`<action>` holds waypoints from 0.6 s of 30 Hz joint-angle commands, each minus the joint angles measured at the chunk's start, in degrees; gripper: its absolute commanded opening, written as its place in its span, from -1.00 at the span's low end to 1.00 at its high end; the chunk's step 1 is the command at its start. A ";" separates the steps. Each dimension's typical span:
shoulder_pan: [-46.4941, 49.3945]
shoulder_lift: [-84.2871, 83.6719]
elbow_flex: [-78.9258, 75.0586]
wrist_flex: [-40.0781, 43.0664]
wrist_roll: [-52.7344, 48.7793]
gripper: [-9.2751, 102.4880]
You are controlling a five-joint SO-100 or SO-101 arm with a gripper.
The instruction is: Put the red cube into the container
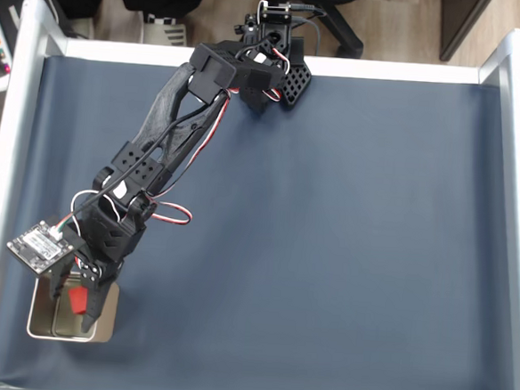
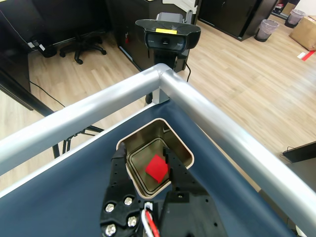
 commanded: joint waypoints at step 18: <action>-2.55 10.28 -0.18 -1.41 -1.41 -0.83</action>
